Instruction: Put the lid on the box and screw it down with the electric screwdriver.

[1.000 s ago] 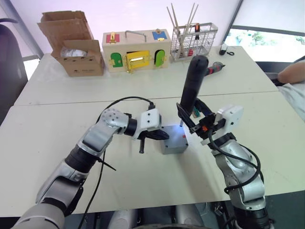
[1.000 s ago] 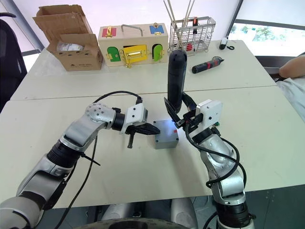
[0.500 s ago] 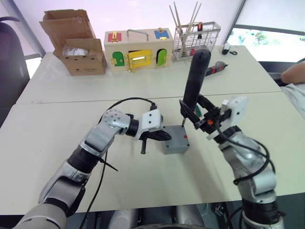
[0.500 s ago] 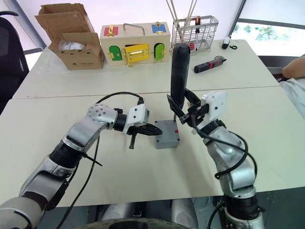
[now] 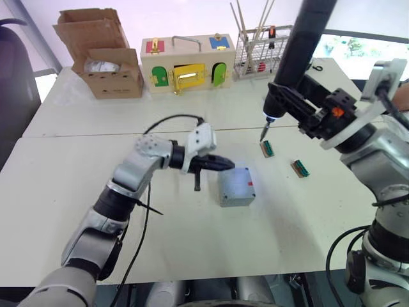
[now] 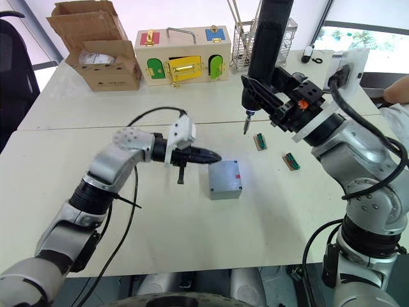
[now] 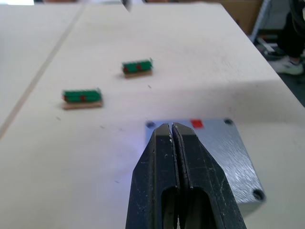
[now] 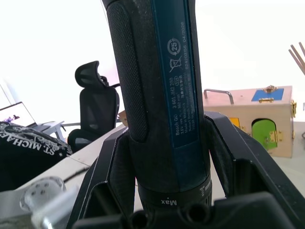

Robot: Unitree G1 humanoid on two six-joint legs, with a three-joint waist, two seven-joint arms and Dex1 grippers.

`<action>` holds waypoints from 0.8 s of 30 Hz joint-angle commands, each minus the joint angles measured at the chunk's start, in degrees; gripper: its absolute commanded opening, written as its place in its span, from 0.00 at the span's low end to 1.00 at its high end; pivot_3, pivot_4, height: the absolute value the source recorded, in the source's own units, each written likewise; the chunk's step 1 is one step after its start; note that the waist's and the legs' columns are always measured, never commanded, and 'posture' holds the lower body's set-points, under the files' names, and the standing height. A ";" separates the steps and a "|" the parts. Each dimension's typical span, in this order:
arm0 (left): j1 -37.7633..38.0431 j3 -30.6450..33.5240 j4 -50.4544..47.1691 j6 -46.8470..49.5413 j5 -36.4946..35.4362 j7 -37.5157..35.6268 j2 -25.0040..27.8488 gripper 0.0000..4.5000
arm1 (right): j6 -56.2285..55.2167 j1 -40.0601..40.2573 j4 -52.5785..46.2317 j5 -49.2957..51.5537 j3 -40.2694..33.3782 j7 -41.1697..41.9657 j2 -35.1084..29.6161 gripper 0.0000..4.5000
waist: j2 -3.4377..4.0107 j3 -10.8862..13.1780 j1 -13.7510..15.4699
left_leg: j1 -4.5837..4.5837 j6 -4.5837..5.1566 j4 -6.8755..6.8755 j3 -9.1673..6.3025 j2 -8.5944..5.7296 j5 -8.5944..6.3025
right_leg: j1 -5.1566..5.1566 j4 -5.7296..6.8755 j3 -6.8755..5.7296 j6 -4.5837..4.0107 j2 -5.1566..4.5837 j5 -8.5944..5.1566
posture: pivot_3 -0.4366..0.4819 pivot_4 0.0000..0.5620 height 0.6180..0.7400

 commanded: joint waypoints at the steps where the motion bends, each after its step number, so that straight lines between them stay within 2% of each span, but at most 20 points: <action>1: -3.35 2.81 -0.92 -0.10 -2.47 1.07 -1.64 0.00 | 1.26 -3.90 1.40 3.49 -3.69 -3.06 -3.36 0.46 | 0.01 0.01 0.07 | -0.01 0.00 0.00 0.00 0.00 0.00 | 0.00 0.00 0.00 0.00 0.00 0.00 | 0.48 0.27 0.97; 6: -5.77 -0.12 -1.84 -5.39 0.64 0.98 -3.44 0.00 | 10.54 -5.67 9.16 15.57 -10.43 -5.00 -14.61 0.46 | 0.02 0.03 0.19 | -0.64 0.00 0.21 -0.03 -0.07 0.02 | -0.49 0.02 -0.04 0.00 -0.08 0.01 | 0.48 0.27 0.97; 8: -5.42 -2.23 -4.75 -5.43 -0.05 -0.53 -4.30 0.00 | 18.36 -5.54 16.88 12.69 -10.51 -4.66 -24.93 0.46 | 0.16 0.07 0.17 | -0.74 0.00 0.16 0.00 -0.09 0.02 | -0.66 0.05 -0.06 0.00 -0.11 0.02 | 0.48 0.27 0.97; 10: -4.43 -5.06 -7.53 -5.68 0.17 -1.85 -4.62 0.00 | 24.99 -2.12 23.07 8.58 -8.64 -0.50 -35.81 0.46 | 0.19 0.09 0.35 | -0.84 0.02 0.10 0.06 -0.15 0.02 | -0.76 0.07 -0.10 0.01 -0.22 0.02 | 0.48 0.27 0.97; 12: -3.21 -7.08 -8.91 -6.10 1.06 -2.12 -4.45 0.00 | 29.82 0.82 26.25 8.09 -7.10 2.86 -41.13 0.46 | 0.18 0.09 0.22 | -0.89 0.07 0.10 0.07 -0.16 -0.01 | -0.76 0.02 -0.12 0.00 -0.26 0.02 | 0.48 0.27 0.97; 19: 1.61 -10.15 -12.53 -5.83 2.32 -0.44 -4.31 0.00 | 33.21 7.59 35.25 1.03 0.14 13.19 -46.20 0.46 | 0.41 0.07 -1.27 | -0.72 0.12 0.14 0.36 0.02 -0.01 | -0.75 0.08 0.02 0.01 -0.19 0.02 | 0.48 0.27 0.97; 24: 4.02 -10.98 -17.21 -2.46 1.75 0.09 -2.29 0.00 | 29.80 3.06 45.52 -7.24 11.19 19.06 -43.76 0.46 | 0.50 0.06 -1.24 | -0.72 0.10 0.18 0.37 0.01 0.00 | -0.76 0.08 0.04 0.01 -0.17 0.02 | 0.48 0.27 0.97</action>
